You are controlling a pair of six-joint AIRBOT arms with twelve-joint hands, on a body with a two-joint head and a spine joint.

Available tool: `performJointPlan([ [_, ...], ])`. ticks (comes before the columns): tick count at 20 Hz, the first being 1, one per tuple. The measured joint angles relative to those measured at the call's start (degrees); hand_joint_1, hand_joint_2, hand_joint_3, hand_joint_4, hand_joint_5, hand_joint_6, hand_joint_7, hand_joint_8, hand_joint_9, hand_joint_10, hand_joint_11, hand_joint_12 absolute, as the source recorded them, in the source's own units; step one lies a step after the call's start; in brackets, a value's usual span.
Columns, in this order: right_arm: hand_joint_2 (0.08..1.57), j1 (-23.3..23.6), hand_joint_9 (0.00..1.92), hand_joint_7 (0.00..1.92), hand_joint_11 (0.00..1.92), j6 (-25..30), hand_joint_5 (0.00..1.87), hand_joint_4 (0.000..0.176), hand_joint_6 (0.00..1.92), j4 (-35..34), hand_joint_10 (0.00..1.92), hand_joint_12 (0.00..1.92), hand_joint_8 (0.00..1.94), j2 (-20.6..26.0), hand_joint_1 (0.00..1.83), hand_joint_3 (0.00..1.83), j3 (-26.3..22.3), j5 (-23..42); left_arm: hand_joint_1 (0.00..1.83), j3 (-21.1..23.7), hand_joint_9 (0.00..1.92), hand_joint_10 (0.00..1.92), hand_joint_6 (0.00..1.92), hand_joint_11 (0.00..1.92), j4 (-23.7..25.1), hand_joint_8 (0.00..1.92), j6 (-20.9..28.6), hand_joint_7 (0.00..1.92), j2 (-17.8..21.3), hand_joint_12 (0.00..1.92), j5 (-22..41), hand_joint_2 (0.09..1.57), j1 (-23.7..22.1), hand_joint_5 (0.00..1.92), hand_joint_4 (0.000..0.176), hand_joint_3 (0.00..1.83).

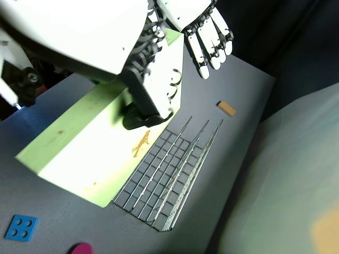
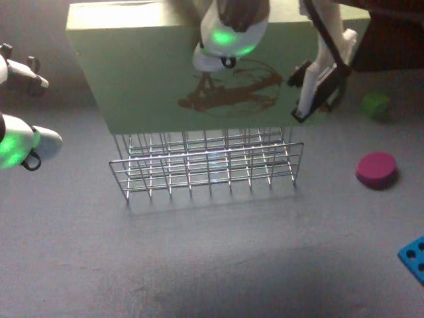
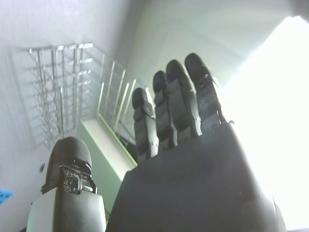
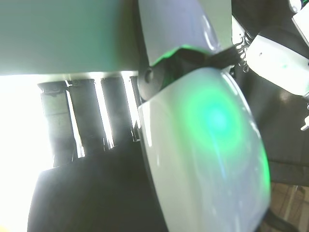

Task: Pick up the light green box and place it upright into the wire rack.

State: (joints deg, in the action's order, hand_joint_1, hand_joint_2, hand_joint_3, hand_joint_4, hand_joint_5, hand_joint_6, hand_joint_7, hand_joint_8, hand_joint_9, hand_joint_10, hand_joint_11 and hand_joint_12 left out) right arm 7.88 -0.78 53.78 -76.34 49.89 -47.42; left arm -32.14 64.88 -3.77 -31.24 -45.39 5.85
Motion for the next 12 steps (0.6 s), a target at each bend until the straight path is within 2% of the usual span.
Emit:
performJointPlan([
  [12,1.13,-3.9,0.96,0.94,0.77,1.8,0.86,0.0,0.98,1.9,1.29,1.42,1.04,-4.0,1.36,0.0,3.8,2.2,0.19,0.0,0.24,0.0,0.0,0.0,0.1,0.0,-0.9,0.27,0.0,0.56,0.4,1.25,-0.6,0.3,0.09,0.0],
])
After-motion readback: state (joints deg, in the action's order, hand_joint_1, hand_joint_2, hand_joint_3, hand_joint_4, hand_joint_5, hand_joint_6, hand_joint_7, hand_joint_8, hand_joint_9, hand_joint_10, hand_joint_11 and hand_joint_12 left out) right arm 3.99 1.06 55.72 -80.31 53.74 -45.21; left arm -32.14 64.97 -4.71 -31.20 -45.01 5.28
